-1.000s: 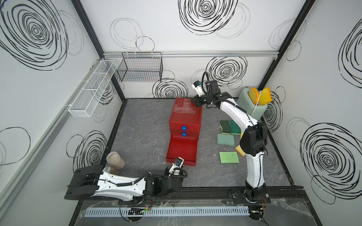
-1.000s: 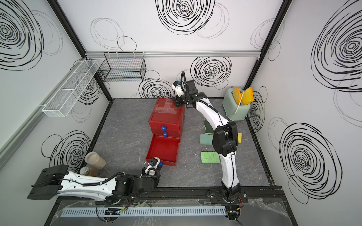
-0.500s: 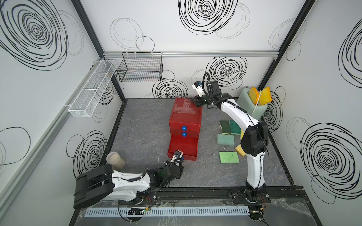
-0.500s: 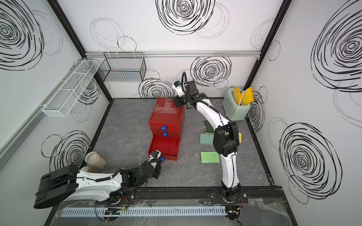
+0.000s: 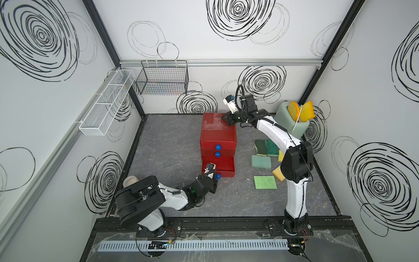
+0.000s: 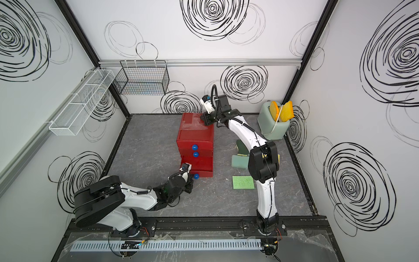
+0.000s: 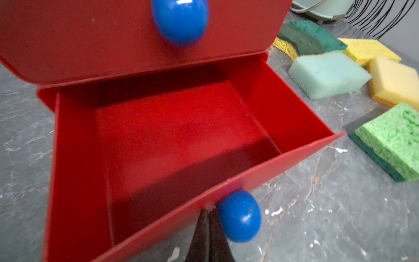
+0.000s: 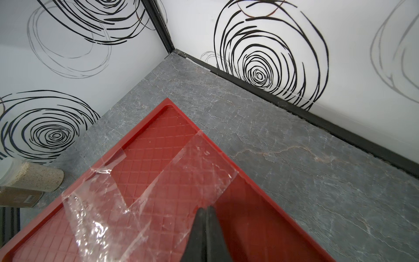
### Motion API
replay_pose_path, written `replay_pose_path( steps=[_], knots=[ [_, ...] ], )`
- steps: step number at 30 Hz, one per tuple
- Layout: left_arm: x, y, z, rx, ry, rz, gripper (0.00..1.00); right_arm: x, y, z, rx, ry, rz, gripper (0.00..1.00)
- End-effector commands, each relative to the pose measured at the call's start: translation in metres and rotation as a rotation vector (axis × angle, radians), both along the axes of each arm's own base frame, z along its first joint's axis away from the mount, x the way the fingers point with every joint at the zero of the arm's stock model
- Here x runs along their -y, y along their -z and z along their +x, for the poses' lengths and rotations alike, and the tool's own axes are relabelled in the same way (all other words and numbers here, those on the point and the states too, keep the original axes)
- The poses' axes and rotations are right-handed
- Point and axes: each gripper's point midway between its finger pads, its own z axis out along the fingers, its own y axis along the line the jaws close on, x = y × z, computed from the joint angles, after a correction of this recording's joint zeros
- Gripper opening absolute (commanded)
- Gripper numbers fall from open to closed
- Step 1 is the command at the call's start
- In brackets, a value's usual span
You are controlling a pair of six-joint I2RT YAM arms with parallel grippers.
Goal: Take the sponge out of the drawer
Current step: Close the drawer in the storage box.
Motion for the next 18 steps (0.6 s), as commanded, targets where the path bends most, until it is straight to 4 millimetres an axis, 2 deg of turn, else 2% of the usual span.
replay_pose_path(
  steps=[1, 7, 18],
  knots=[
    [0.024, -0.035, 0.02, 0.093, 0.015, -0.101, 0.0, 0.015, 0.058, -0.022, -0.182, 0.007, -0.106, 0.0],
    [0.022, -0.037, 0.037, 0.113, -0.014, -0.101, 0.0, 0.016, 0.061, -0.026, -0.187, 0.002, -0.111, 0.0],
    [0.005, -0.019, 0.062, 0.12, -0.067, -0.097, 0.0, 0.018, 0.066, -0.033, -0.204, 0.0, -0.11, 0.0]
  ],
)
